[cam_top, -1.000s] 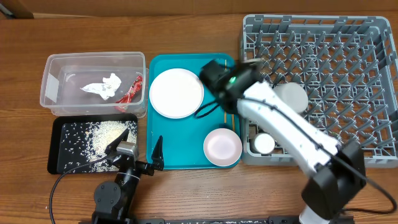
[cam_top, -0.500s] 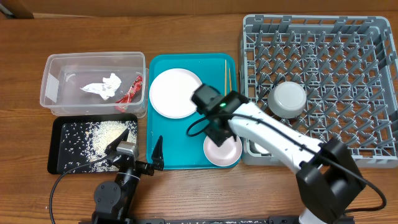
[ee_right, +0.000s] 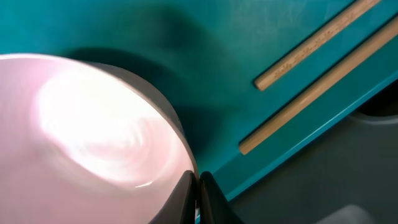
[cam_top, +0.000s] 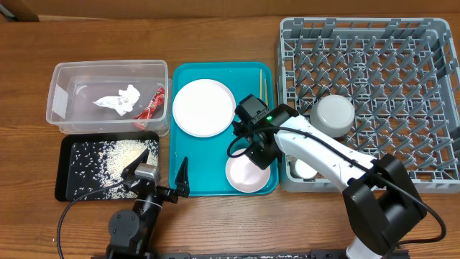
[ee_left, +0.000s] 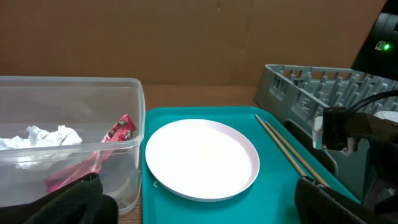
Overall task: Sort waste into correct bins and load items into the dishwasher
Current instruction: 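Grasp the pink bowl with the right gripper and place it in the rack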
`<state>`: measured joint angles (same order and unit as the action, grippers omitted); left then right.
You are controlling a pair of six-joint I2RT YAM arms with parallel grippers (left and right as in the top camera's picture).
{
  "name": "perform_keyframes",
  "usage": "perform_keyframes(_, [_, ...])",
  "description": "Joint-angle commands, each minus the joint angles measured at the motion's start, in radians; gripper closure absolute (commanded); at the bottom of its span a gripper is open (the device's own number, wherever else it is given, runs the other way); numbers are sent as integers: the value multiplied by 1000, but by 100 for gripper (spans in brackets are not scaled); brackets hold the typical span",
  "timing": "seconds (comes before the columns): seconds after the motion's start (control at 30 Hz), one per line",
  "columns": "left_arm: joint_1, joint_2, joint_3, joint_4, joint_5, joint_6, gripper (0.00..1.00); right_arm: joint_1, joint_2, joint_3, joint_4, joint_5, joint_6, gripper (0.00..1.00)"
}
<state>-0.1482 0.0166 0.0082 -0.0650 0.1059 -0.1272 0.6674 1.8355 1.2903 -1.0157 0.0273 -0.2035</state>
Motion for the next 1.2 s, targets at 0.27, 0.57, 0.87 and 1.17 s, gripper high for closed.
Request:
perform_keyframes(0.27, [4, -10, -3, -2, 15, 0, 0, -4, -112, 266, -39, 194, 246, 96])
perform_keyframes(0.57, [4, -10, -3, -2, 15, 0, 0, -149, -275, 288, -160, 988, 729, 96])
perform_keyframes(0.87, [4, -10, -3, -2, 15, 0, 0, -483, -253, 280, -266, 1202, 844, 96])
perform_keyframes(1.17, [4, -10, -3, -2, 15, 0, 0, -782, -120, 280, -320, 1101, 844, 96])
